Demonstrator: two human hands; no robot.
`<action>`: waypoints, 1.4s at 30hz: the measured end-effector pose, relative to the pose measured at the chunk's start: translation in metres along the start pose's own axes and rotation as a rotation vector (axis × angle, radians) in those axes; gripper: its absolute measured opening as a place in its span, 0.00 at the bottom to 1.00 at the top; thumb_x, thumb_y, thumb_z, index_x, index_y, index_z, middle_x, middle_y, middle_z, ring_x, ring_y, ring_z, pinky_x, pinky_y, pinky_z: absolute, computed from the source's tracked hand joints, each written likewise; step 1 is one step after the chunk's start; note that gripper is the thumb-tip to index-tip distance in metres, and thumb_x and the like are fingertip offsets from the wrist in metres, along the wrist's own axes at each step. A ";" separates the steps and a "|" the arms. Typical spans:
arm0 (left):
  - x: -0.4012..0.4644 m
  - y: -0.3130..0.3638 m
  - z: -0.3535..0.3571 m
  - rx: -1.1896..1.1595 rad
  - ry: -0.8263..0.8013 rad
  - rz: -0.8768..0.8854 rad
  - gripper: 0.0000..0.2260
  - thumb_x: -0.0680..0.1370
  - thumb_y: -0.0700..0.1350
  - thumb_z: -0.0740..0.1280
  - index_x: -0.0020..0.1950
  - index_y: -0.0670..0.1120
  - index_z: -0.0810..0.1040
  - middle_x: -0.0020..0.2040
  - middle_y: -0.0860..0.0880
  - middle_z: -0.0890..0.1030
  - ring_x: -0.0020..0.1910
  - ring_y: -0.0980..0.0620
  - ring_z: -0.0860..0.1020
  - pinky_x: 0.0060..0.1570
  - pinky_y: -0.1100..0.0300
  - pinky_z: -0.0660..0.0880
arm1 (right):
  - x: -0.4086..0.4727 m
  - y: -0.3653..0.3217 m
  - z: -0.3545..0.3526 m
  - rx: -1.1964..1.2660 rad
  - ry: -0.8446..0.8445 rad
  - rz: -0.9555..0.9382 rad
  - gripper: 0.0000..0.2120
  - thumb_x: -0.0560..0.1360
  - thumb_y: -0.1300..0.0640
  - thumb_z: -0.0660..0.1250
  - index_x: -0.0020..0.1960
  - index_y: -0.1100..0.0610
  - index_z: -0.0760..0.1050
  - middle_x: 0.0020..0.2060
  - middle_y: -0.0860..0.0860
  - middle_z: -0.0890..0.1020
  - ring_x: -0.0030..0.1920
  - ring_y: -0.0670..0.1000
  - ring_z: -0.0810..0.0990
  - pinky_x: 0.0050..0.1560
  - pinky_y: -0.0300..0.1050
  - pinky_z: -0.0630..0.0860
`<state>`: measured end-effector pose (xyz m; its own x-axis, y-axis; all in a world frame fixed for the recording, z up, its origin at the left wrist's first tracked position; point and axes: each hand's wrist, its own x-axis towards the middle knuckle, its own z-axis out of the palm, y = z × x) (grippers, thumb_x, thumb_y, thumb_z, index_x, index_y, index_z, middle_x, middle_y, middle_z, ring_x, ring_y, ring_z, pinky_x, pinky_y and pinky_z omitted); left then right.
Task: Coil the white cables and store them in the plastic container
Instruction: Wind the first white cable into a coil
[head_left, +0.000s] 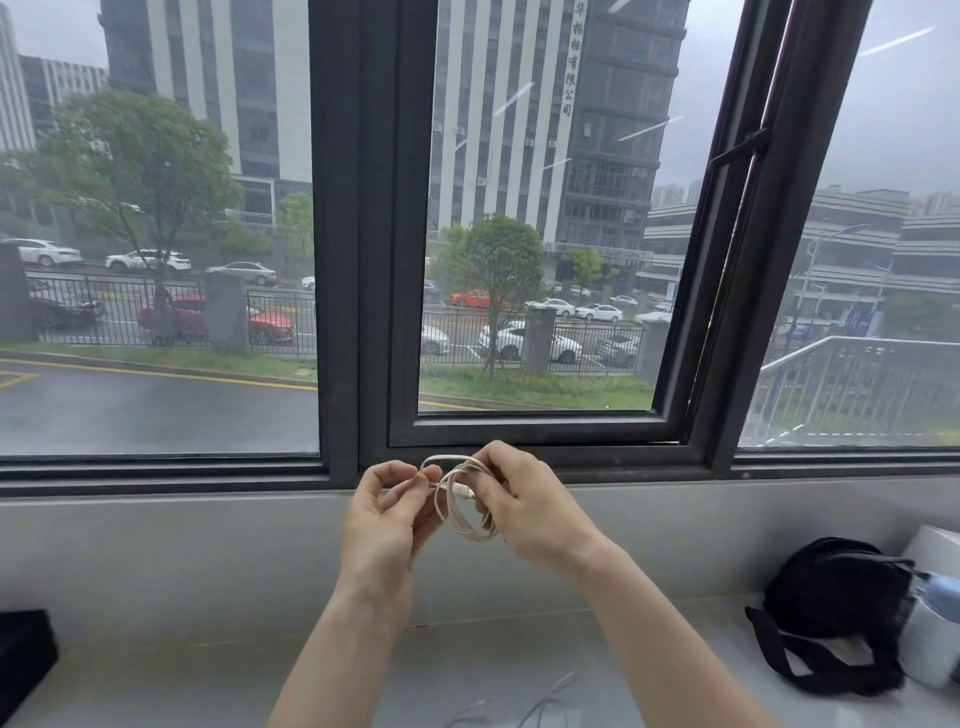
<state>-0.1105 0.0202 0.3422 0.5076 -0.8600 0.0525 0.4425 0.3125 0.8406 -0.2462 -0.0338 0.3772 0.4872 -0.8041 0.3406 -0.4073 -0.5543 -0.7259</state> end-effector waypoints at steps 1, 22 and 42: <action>0.000 0.001 0.000 -0.060 -0.005 -0.032 0.11 0.80 0.32 0.65 0.43 0.46 0.74 0.44 0.45 0.85 0.39 0.52 0.84 0.38 0.62 0.84 | 0.000 0.001 0.000 -0.015 0.008 -0.001 0.08 0.82 0.55 0.63 0.45 0.53 0.76 0.33 0.46 0.79 0.34 0.47 0.75 0.35 0.42 0.74; -0.013 0.001 0.004 0.117 -0.210 -0.127 0.15 0.76 0.45 0.60 0.54 0.40 0.83 0.50 0.41 0.86 0.49 0.45 0.83 0.58 0.47 0.76 | 0.004 -0.003 0.006 -0.064 0.086 -0.004 0.08 0.82 0.58 0.62 0.45 0.52 0.75 0.38 0.47 0.83 0.38 0.48 0.79 0.39 0.38 0.75; -0.013 -0.022 0.000 0.811 -0.251 0.641 0.13 0.79 0.36 0.63 0.46 0.54 0.79 0.44 0.55 0.83 0.43 0.56 0.82 0.47 0.57 0.79 | 0.000 0.000 -0.001 -0.133 0.097 0.063 0.10 0.82 0.58 0.58 0.45 0.55 0.75 0.42 0.53 0.85 0.42 0.56 0.83 0.44 0.53 0.82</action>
<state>-0.1268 0.0242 0.3227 0.2629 -0.7178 0.6447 -0.5253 0.4540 0.7197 -0.2467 -0.0343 0.3781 0.3832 -0.8516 0.3578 -0.5367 -0.5205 -0.6641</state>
